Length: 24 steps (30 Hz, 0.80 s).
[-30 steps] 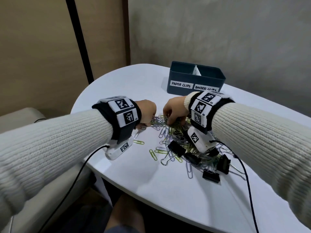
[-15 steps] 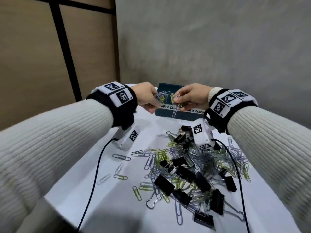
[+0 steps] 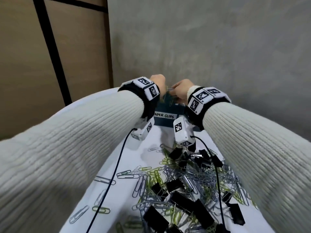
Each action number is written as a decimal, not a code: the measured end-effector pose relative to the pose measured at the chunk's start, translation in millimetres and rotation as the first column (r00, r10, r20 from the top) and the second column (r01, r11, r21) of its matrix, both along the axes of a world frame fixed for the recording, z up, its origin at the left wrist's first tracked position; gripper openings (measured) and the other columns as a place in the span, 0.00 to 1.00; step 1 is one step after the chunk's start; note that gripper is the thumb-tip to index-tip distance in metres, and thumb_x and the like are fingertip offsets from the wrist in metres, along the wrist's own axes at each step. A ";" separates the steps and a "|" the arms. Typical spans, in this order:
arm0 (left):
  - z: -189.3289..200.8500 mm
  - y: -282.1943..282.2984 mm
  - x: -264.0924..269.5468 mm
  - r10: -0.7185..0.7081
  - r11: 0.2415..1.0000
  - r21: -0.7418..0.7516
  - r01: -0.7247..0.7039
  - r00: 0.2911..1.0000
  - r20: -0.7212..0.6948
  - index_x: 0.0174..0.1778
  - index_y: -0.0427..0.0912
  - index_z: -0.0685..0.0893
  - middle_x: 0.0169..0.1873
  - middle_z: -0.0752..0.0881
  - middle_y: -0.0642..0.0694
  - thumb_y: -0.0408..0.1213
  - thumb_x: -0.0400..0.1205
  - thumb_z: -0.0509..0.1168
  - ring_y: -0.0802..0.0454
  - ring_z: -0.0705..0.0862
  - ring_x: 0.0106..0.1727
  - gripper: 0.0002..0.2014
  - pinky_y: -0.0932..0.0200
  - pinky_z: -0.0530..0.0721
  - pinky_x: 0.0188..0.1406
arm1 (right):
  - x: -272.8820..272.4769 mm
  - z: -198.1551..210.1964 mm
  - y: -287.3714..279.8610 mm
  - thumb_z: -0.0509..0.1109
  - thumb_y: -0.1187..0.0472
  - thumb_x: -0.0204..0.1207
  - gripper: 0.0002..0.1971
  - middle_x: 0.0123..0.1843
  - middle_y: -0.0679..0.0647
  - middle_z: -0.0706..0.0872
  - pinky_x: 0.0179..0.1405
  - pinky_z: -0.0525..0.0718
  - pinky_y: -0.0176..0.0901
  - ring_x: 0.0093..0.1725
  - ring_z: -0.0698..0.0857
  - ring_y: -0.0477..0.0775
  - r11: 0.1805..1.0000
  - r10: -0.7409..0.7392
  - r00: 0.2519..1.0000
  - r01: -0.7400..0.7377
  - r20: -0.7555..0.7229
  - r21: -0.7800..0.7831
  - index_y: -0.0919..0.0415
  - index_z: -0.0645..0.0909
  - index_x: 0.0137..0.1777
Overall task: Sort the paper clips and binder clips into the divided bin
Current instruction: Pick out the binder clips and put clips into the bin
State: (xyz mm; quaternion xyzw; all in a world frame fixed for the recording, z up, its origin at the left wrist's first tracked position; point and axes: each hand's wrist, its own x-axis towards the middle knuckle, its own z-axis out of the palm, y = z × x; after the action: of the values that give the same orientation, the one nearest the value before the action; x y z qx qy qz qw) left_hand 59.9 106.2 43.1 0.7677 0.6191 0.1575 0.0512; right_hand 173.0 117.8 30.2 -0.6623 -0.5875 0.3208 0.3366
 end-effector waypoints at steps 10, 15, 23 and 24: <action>-31.0 -68.7 -28.0 -0.411 0.871 -0.263 0.415 0.909 0.074 0.58 0.37 0.85 0.44 0.87 0.44 0.28 0.79 0.64 0.52 0.83 0.34 0.13 0.67 0.81 0.35 | 18.4 3.9 -71.3 0.68 0.67 0.77 0.05 0.40 0.62 0.87 0.28 0.87 0.42 0.30 0.86 0.55 0.948 0.293 0.869 -0.211 0.399 -0.238 0.68 0.85 0.48; -66.6 -90.7 -25.5 -0.480 0.779 -0.536 0.325 0.860 -0.176 0.80 0.40 0.64 0.63 0.82 0.41 0.30 0.80 0.65 0.42 0.86 0.45 0.31 0.49 0.87 0.49 | 26.1 -14.2 -97.2 0.67 0.61 0.79 0.17 0.52 0.58 0.87 0.25 0.81 0.33 0.38 0.88 0.51 0.828 0.529 0.431 -0.075 0.731 -0.555 0.69 0.82 0.65; -62.4 -104.4 -43.8 -0.497 0.708 -0.630 0.319 0.859 -0.123 0.65 0.44 0.82 0.41 0.86 0.45 0.32 0.82 0.62 0.47 0.86 0.44 0.16 0.48 0.89 0.51 | 18.6 -24.8 -105.0 0.59 0.74 0.80 0.19 0.56 0.55 0.82 0.21 0.81 0.32 0.54 0.89 0.61 0.892 0.427 0.608 -0.160 0.669 -0.424 0.65 0.78 0.69; -60.0 -104.0 -44.6 -0.472 0.725 -0.615 0.310 0.874 -0.115 0.65 0.44 0.81 0.45 0.87 0.44 0.33 0.82 0.62 0.44 0.87 0.47 0.15 0.45 0.89 0.52 | 16.8 -22.1 -106.7 0.59 0.73 0.80 0.18 0.56 0.57 0.84 0.21 0.80 0.31 0.54 0.89 0.61 0.902 0.413 0.585 -0.156 0.698 -0.403 0.66 0.79 0.67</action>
State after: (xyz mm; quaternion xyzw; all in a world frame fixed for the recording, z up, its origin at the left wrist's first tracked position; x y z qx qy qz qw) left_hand 15.3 2.2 -16.9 0.8426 0.4604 -0.1560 0.2317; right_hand 189.8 11.1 8.1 -0.6732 -0.7177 0.1429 -0.1068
